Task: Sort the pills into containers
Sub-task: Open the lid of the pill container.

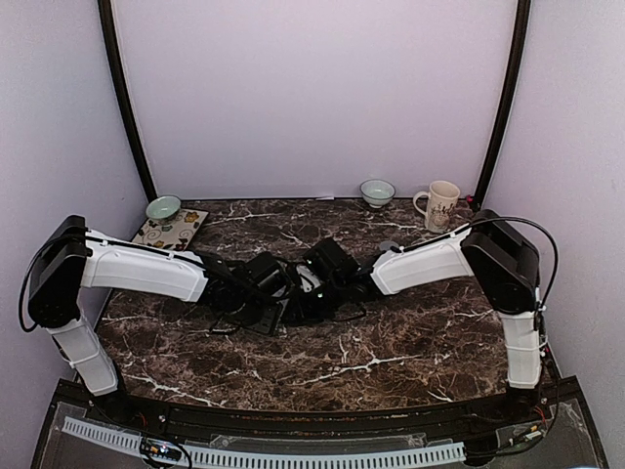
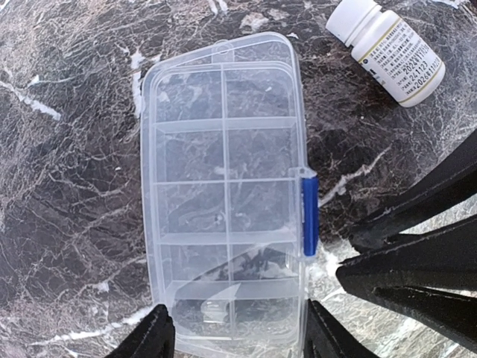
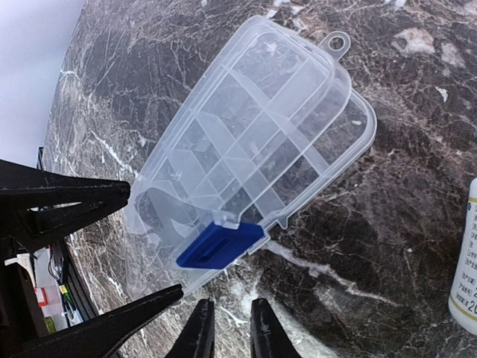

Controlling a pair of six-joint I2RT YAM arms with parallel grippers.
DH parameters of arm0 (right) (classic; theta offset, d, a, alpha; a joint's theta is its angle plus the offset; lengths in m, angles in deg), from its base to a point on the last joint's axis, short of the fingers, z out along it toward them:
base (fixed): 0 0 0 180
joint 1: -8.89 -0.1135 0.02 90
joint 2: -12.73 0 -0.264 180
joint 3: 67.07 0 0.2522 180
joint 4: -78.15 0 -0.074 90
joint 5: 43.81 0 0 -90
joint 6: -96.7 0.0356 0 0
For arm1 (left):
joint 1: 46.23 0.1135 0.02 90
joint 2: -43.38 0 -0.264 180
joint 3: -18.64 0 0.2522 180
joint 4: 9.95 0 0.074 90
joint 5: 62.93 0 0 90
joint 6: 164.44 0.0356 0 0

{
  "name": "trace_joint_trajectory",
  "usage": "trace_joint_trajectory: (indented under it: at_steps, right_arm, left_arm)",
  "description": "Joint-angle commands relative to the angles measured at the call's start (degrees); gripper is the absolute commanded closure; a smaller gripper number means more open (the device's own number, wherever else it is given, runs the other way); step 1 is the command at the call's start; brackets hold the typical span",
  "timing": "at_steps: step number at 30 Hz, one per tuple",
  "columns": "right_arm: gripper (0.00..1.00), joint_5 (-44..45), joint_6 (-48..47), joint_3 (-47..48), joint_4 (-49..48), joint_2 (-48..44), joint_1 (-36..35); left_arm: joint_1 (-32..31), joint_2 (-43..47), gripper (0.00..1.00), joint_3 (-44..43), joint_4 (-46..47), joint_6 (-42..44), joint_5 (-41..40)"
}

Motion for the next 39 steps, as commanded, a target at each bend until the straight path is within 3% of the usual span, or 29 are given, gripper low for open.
trace_joint_trajectory:
  at_steps: [1,12,39]
  right_arm:
    - [0.81,1.06,-0.61,1.55,0.11,1.29,-0.46]
    - [0.69,1.53,-0.75,3.85,1.25,2.71,-0.73]
    - [0.67,5.12,-0.66,7.26,5.92,3.67,-0.92]
  left_arm:
    - [0.12,2.95,0.41,0.84,-1.47,-0.11,-1.26]
    - [1.32,4.84,0.44,1.54,-0.68,0.56,-0.40]
    - [3.69,7.98,0.49,3.93,1.76,0.86,1.02]
